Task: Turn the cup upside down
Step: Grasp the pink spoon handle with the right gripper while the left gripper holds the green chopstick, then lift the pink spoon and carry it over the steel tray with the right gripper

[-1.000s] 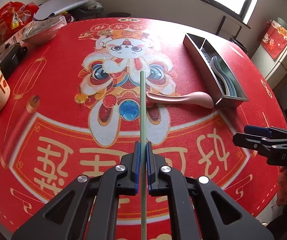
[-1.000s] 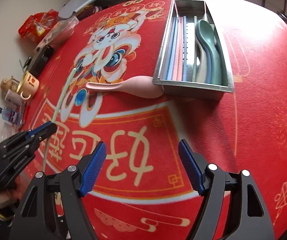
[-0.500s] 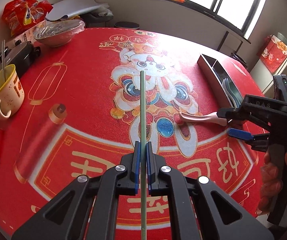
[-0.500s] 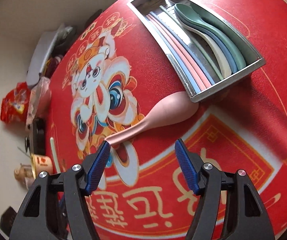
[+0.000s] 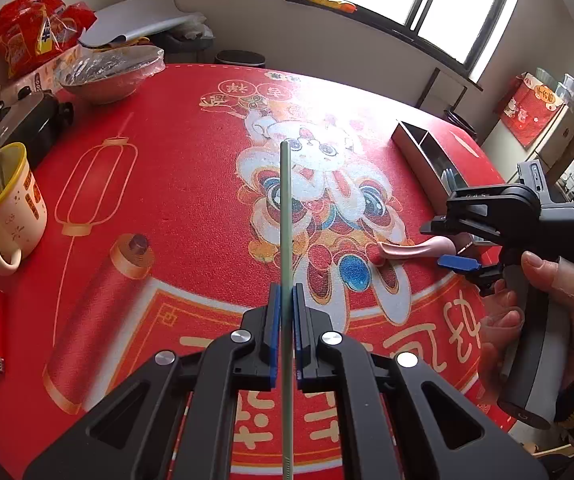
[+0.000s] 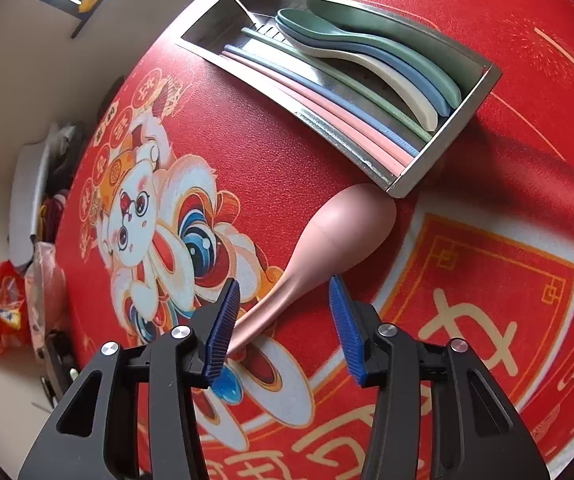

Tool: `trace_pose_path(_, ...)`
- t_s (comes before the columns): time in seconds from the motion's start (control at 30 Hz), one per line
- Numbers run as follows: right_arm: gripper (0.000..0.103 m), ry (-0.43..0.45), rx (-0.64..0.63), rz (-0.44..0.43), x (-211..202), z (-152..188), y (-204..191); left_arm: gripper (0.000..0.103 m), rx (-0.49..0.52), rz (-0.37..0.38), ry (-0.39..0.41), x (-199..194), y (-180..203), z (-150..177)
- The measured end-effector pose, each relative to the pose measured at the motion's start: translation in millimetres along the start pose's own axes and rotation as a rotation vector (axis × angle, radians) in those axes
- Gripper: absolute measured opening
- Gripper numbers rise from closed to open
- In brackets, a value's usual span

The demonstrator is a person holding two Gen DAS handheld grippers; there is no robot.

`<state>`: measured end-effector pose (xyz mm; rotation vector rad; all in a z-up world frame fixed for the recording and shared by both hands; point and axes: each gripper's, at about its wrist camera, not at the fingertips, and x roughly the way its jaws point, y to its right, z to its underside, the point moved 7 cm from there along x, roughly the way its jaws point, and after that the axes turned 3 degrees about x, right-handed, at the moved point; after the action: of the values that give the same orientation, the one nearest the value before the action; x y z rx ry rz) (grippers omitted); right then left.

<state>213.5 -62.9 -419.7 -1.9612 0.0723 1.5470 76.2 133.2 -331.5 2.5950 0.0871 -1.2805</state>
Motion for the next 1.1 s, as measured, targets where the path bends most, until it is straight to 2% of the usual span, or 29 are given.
trace_pose_path(0.23, 0.039, 0.032, 0.012, 0.035, 7.7, -0.9, 2.8, 0.006, -0.024, 0.023, -0.008, 0.2, -11.4, 4.4)
trace_pose_path(0.37, 0.03, 0.043, -0.005, 0.048, 8.6, -1.5, 3.8, 0.006, -0.052, 0.026, -0.006, -0.2, -17.9, 6.6)
trace_pose_path(0.43, 0.022, 0.043, -0.008, 0.049, 8.5, -1.6, 6.3, 0.006, -0.064, 0.026, -0.006, 0.2, -20.3, 7.5)
trace_pose_path(0.57, 0.014, 0.014, -0.014, 0.004, 11.3, 1.3, 5.3, 0.006, -0.07, 0.026, -0.009, 1.3, -20.1, 9.6)
trace_pose_path(0.77, 0.016, -0.03, 0.067, -0.076, 13.8, 2.0, 3.0, 0.006, -0.066, 0.023, -0.007, 0.8, -17.0, 10.1)
trace_pose_path(0.93, 0.018, -0.013, 0.081, -0.049, 14.3, -3.1, 2.4, 0.006, -0.081, 0.015, -0.005, -0.7, -19.4, 12.0)
trace_pose_path(1.1, 0.026, 0.033, 0.032, 0.001, 14.5, -6.8, -5.4, 0.006, -0.098, 0.01, -0.007, -1.1, -23.6, 16.1)
